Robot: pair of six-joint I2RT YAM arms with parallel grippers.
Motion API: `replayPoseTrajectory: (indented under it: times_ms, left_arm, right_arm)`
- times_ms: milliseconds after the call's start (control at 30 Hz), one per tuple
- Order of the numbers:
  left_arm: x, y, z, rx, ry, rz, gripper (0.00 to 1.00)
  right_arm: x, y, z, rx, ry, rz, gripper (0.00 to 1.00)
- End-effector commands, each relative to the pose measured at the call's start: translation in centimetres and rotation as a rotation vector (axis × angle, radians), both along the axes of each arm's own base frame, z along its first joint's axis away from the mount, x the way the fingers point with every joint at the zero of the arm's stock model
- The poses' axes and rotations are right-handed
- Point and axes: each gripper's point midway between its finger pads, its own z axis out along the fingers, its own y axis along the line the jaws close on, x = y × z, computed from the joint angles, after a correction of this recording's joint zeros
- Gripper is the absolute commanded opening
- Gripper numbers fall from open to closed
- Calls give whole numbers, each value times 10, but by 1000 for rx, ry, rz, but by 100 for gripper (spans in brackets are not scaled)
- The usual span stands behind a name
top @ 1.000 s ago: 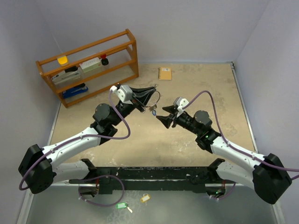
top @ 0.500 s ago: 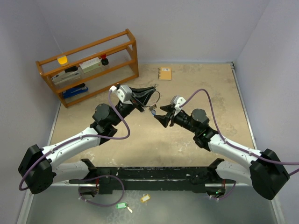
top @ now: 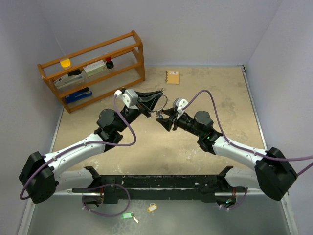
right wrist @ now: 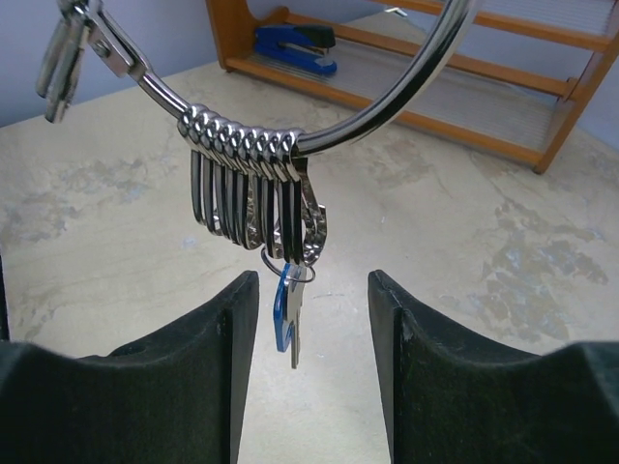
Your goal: Remove the keys from the keyring
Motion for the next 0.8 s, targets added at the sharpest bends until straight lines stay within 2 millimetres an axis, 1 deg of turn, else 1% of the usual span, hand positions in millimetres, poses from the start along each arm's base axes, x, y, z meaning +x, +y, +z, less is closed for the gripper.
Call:
replayPoseTrajectory:
  times_ms: [0, 67, 167, 233, 333, 533, 667, 700, 767]
  left_arm:
    - [-9, 8, 28, -77, -64, 0, 0]
    - [-8, 8, 27, -76, -62, 4, 0]
    - [-7, 9, 24, -72, -57, 10, 0]
    - [-6, 10, 23, -70, -54, 15, 0]
    - [-1, 12, 20, -71, -34, 44, 0]
    - [12, 21, 11, -75, 16, 119, 0]
    - [18, 32, 7, -62, 37, 189, 3]
    - [19, 35, 7, -60, 39, 207, 5]
    - [22, 41, 5, -46, 54, 242, 12]
  right_arm:
    - [6, 10, 35, 67, -90, 9, 49]
    - [7, 11, 35, 66, -88, 7, 44]
    - [7, 9, 35, 62, -94, -7, 33]
    - [8, 7, 35, 55, -99, -22, 23]
    - [9, 2, 35, 39, -97, -46, 0]
    - [11, -11, 34, -9, -90, -102, 0]
    - [13, -23, 33, -56, -73, -156, 0]
    - [14, -26, 35, -66, -73, -173, 0]
    - [17, -34, 38, -92, -76, -209, 0]
